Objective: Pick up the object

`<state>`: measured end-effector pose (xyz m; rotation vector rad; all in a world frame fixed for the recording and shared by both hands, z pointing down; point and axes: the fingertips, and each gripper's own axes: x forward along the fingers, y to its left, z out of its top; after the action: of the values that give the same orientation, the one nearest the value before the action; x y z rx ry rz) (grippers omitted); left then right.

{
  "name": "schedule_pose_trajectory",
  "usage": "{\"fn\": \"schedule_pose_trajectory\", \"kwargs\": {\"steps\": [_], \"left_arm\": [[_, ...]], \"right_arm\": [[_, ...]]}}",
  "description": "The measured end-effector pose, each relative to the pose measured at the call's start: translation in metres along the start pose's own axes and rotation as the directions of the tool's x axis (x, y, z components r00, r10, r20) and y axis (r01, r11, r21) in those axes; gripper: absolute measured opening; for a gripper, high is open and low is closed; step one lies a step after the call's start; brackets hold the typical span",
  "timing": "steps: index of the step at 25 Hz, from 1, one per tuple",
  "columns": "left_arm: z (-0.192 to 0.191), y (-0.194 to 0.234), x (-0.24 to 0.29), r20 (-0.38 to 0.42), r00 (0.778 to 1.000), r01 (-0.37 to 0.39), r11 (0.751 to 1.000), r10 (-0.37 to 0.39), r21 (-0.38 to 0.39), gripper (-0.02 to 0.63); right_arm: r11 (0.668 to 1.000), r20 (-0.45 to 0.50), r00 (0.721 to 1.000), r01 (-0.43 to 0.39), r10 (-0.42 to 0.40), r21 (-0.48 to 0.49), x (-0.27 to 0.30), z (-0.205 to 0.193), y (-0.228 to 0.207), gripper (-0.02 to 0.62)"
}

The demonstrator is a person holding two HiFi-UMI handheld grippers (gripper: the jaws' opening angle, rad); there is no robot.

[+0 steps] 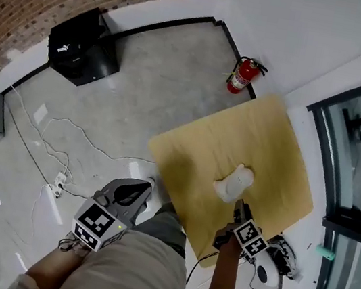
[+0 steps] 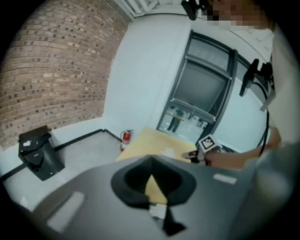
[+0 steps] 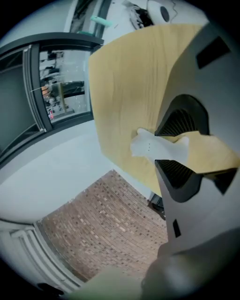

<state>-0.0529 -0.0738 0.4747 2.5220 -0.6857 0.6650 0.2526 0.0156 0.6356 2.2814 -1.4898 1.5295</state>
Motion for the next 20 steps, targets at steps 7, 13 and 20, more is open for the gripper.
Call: {"fn": "schedule_pose_trajectory", "kwargs": {"steps": [7,13,20], "left_arm": [[-0.009,-0.017,0.011,-0.049,0.989,-0.144,0.988,0.141,-0.047,0.002],[-0.016,-0.031,-0.006,-0.092,0.976,-0.197,0.980,0.197,0.011,0.002],[-0.020,-0.043,-0.010,-0.103,0.969,-0.224,0.974,0.225,0.025,0.002]], "right_arm": [[0.964,-0.114,0.990,-0.049,0.081,0.262,0.062,-0.008,-0.018,0.133],[0.951,-0.069,0.991,-0.087,0.112,0.298,0.059,-0.008,-0.008,0.114],[0.992,-0.129,0.983,-0.127,0.129,0.017,0.063,-0.015,0.018,0.069]]}}
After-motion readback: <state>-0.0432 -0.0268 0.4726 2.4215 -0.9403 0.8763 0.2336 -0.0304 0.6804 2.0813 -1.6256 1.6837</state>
